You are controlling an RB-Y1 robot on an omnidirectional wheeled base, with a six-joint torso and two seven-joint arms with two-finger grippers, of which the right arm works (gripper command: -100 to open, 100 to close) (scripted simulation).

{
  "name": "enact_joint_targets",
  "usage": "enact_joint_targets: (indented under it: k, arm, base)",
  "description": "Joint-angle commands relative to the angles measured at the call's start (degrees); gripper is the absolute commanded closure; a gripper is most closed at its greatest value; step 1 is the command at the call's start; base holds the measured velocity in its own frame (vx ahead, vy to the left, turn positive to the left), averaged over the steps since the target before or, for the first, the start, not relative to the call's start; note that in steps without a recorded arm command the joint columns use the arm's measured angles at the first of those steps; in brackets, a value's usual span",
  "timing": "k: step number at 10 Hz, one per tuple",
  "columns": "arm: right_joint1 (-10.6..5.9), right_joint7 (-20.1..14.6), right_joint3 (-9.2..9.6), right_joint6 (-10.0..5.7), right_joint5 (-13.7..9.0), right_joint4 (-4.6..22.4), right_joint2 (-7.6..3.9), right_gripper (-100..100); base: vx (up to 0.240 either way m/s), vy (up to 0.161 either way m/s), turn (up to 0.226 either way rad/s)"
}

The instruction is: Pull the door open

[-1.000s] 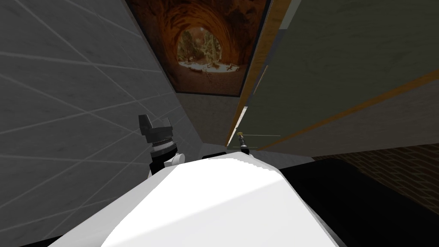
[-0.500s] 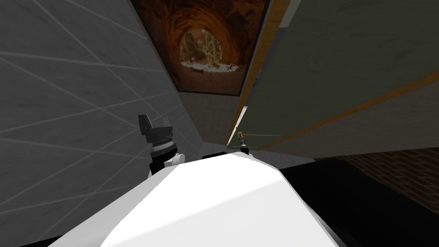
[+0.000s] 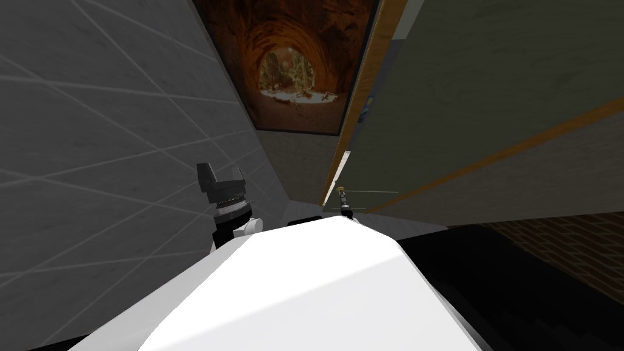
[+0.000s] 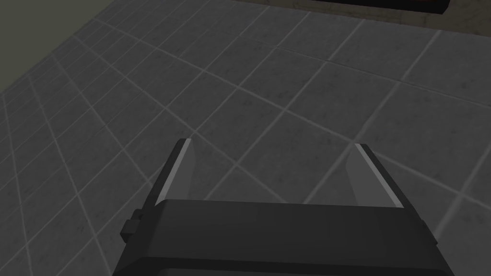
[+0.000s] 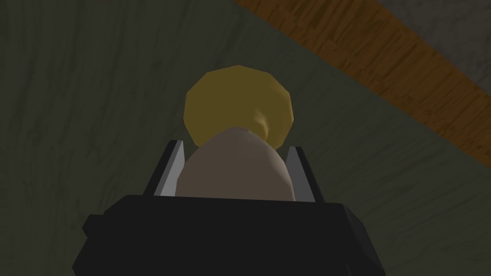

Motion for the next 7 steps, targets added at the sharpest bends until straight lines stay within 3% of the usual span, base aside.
enact_joint_targets:
  k: [1, 2, 6, 7]
  arm:
    - [-0.57, -2.86, 0.62, -0.12, -0.66, 0.41, 0.32, 100]
    - [-0.57, -3.0, 0.62, -0.12, -0.66, 0.41, 0.32, 100]
    - [-1.44, -9.8, 1.46, 0.37, -2.59, 0.76, 0.49, 100]
    - [-1.44, -10.16, 1.46, 0.37, -2.59, 0.76, 0.49, 100]
  base:
    - [-0.049, -0.011, 0.042]
    - [-0.045, -0.009, 0.033]
    - [-0.062, -0.012, 0.046]
    - [-0.049, -0.01, 0.037]
